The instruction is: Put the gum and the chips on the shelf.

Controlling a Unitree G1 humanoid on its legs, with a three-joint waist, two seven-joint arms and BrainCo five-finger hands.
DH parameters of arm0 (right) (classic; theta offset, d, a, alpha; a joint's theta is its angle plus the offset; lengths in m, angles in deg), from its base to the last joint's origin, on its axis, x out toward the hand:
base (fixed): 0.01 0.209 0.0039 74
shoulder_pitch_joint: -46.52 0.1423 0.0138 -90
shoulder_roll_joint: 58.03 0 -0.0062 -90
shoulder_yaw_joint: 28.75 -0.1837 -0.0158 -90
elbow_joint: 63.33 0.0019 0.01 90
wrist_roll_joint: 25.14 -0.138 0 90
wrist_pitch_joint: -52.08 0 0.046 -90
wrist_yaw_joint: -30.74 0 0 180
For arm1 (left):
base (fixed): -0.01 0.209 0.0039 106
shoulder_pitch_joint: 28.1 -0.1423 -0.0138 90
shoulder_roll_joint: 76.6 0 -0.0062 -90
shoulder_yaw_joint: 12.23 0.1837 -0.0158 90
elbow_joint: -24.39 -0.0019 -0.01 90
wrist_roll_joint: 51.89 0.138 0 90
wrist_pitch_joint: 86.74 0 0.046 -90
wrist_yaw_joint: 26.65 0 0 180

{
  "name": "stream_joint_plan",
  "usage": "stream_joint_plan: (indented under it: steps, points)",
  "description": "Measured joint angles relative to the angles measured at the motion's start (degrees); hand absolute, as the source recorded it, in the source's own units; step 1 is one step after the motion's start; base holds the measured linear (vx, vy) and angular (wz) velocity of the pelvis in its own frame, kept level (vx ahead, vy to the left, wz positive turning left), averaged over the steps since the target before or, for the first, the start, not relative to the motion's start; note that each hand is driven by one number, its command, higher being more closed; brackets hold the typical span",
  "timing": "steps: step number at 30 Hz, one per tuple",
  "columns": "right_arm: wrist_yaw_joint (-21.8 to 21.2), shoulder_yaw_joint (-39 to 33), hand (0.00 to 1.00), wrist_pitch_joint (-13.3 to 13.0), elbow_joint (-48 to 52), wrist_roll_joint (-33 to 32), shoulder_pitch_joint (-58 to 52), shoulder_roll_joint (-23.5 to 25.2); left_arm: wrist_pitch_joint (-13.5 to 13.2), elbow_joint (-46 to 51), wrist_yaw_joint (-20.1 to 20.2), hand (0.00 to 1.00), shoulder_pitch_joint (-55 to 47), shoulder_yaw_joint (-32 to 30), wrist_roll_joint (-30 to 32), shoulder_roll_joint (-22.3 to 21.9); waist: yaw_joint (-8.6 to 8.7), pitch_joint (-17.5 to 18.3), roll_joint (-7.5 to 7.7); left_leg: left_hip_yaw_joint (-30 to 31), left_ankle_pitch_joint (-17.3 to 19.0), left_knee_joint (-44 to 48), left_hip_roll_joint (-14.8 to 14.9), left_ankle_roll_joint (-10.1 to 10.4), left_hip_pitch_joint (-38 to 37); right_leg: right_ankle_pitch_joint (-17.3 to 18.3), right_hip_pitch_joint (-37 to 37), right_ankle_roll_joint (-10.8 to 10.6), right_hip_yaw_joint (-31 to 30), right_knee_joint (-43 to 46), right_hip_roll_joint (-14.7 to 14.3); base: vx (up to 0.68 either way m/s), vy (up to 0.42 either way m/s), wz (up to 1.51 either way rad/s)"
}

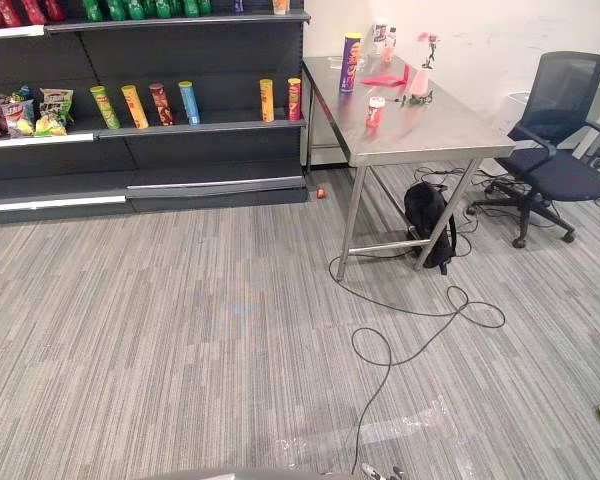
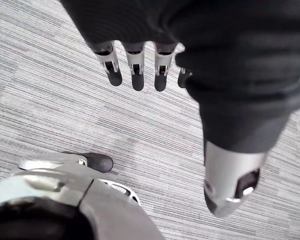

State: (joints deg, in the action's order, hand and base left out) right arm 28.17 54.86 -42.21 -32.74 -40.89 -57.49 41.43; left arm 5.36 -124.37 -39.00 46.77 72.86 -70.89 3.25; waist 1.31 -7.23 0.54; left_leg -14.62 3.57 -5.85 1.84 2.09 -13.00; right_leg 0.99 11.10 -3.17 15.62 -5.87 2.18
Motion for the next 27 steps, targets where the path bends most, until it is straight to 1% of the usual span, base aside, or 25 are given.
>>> stream_joint_plan:
  steps: [3,5,7,9,16,18,19,20,21,22,23,24,25,26,27]
  points:
    - [0.0,0.0,0.00,-0.5,-0.1,0.2,0.0,0.0,0.5,-0.6,-0.8,0.00,0.2,0.0,0.0,0.1,0.00,0.0,0.05,-0.2,0.4,0.0,0.0,0.0,0.0,-0.2,0.0,-0.3,-0.2,-0.1,0.0,0.05,0.012,-0.04]
    - [0.7,0.0,0.00,-1.5,-0.1,0.2,-0.2,0.2,0.6,-0.7,-1.0,0.00,0.2,0.0,0.0,0.1,0.01,0.0,0.14,-0.2,0.5,0.0,-0.1,0.1,0.0,-0.4,0.0,0.0,-0.2,-0.1,0.0,0.06,0.009,-0.05]
    - [0.9,0.0,0.00,-1.5,-0.2,0.2,-0.2,0.3,0.6,-0.7,-1.1,0.00,0.2,0.0,0.0,0.2,0.04,-0.1,0.25,-0.2,0.7,0.0,-0.1,0.1,0.0,-0.5,0.0,0.0,-0.2,-0.1,0.0,0.07,0.001,-0.02]
    - [2.3,0.1,0.00,-2.2,-0.2,0.2,-0.2,0.6,0.6,-0.7,-1.3,0.00,0.3,0.0,0.0,0.4,0.04,-0.3,0.58,-0.2,0.7,0.1,-0.2,0.0,-0.1,-0.4,0.2,0.1,0.1,-0.1,0.0,0.07,-0.003,0.03]
    - [4.7,0.1,0.00,-2.3,-0.5,0.1,0.4,1.5,0.6,-0.7,-2.2,0.00,0.3,0.0,0.0,1.0,0.16,-0.7,0.91,0.9,0.7,0.4,-0.2,0.1,-0.1,-0.4,0.3,0.0,1.6,0.3,0.2,-0.01,-0.014,0.07]
    - [4.9,0.0,0.00,-2.3,-0.2,0.1,0.8,1.4,0.6,-0.6,-2.3,0.00,0.8,0.0,0.0,0.9,0.13,-1.9,0.84,1.2,0.6,0.4,0.1,0.1,-0.1,0.3,-0.1,0.2,2.0,2.2,0.2,-0.08,-0.016,0.09]
    - [5.1,0.0,0.00,-2.3,0.0,0.1,1.0,1.5,0.6,-0.6,-2.5,0.00,1.1,0.0,-0.1,1.0,0.09,-2.4,0.57,1.2,0.6,0.4,0.1,0.1,0.1,1.4,-1.2,0.4,2.2,3.9,0.5,-0.11,-0.020,0.08]
    - [5.1,0.0,0.00,-2.3,0.0,0.0,1.1,1.6,0.6,-0.6,-2.7,0.00,1.3,0.0,-0.2,1.1,0.11,-2.6,1.02,1.2,0.9,1.3,0.1,0.3,1.0,2.5,-2.2,0.7,2.6,5.6,0.9,-0.09,-0.022,0.10]
    - [5.1,-0.1,0.00,-2.3,0.0,0.0,1.3,1.8,0.6,-0.5,-2.9,0.00,1.4,-0.1,-0.2,1.2,0.12,-2.8,1.38,1.3,1.6,3.0,0.2,0.6,1.7,2.9,-2.8,0.7,2.8,6.5,1.2,-0.06,-0.028,0.09]
    - [5.1,-0.3,0.00,-2.3,0.1,0.0,1.5,1.9,0.6,0.0,-3.1,0.00,1.4,-0.3,-0.2,1.1,0.12,-3.4,1.35,1.2,4.2,7.9,0.8,1.2,4.2,4.2,-3.8,0.9,2.9,8.3,1.6,-0.07,-0.040,0.05]
    - [4.9,-0.5,0.00,-2.2,0.4,0.0,1.5,1.8,1.0,0.7,-3.2,0.00,1.3,-0.9,-0.3,0.7,0.01,-4.0,1.06,1.1,7.3,13.6,2.0,1.6,6.9,5.7,-4.1,1.2,2.9,9.7,1.4,-0.08,-0.046,0.01]
    - [4.8,-0.5,0.00,-2.2,0.6,0.0,1.3,1.6,1.1,0.7,-3.3,0.00,1.2,-1.2,-0.3,0.5,0.01,-4.3,0.47,1.0,8.8,16.5,2.9,2.5,8.0,6.1,-4.1,1.2,2.8,10.0,1.1,-0.07,-0.040,-0.02]
    - [4.6,-0.1,0.00,-1.9,1.3,0.0,1.1,1.1,1.6,1.0,-3.4,0.00,1.0,-1.8,-0.6,0.2,-0.14,-4.5,0.21,0.3,10.3,23.3,4.6,4.0,10.5,6.3,-3.8,1.6,2.6,9.9,0.6,-0.05,-0.015,0.04]
    - [4.5,0.2,0.00,-1.2,2.0,0.0,0.9,1.1,2.2,2.0,-3.4,0.00,0.8,-2.4,-0.6,0.2,-0.19,-4.8,0.42,-0.8,9.3,33.4,6.4,4.7,15.2,6.4,-3.8,1.9,2.6,10.1,0.6,-0.04,-0.010,0.04]
    - [4.5,0.3,0.00,-1.0,2.2,0.0,0.8,1.0,2.3,2.5,-3.4,0.00,0.7,-2.6,-0.7,0.1,-0.28,-5.1,0.52,-0.9,8.1,38.8,7.4,6.3,17.8,6.5,-3.5,2.0,2.5,10.2,0.7,0.00,0.000,0.00]
